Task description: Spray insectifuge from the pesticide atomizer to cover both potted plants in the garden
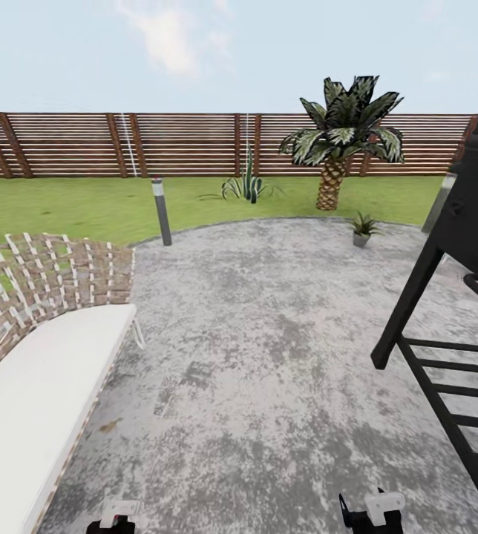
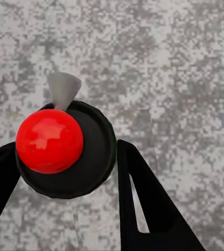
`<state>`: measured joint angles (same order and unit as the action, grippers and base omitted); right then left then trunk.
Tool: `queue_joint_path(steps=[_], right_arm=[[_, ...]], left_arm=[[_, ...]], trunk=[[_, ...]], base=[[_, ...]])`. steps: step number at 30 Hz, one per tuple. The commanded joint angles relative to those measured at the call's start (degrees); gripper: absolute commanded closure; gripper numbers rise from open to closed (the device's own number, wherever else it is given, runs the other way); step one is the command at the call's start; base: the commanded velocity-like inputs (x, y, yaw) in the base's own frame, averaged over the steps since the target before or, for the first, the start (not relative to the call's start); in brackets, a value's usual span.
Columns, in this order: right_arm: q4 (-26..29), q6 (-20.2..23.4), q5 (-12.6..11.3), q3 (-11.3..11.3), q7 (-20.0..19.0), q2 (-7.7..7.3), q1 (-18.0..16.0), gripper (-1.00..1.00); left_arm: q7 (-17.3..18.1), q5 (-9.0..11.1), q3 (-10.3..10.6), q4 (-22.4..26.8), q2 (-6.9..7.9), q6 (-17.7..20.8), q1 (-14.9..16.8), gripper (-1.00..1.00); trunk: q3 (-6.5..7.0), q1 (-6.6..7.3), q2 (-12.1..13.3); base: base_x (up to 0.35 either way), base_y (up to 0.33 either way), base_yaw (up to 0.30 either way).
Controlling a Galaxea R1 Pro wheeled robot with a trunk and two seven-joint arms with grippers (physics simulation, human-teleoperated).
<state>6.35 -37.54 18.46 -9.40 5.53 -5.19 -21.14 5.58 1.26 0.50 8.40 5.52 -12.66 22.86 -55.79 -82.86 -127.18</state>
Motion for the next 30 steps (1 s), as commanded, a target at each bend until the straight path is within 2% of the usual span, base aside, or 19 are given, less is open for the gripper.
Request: queue_joint_path(steps=[1,22,30], right_arm=[[-0.05,-0.16,0.62,-0.22,0.36,0.01,-0.04,-1.00],[-0.02,-0.16,0.53,-0.27,0.45,0.01,-0.04,-1.00],[-0.02,-0.16,0.53,-0.27,0.45,0.01,-0.04,-1.00]], left_arm=[[0.22,0.13,0.03,-0.05,0.02,-0.17,0.04,1.00],[0.22,0.11,0.03,-0.05,0.02,-0.17,0.03,1.00],[0.22,0.14,0.03,-0.05,0.02,-0.17,0.02,1.00]], trunk=[[-0.05,-0.02,-0.02],[-0.05,-0.02,-0.02],[-0.05,-0.02,-0.02]], base=[[0.336,0.080,0.000],[0.336,0.080,-0.001],[0.336,0.080,-0.089]])
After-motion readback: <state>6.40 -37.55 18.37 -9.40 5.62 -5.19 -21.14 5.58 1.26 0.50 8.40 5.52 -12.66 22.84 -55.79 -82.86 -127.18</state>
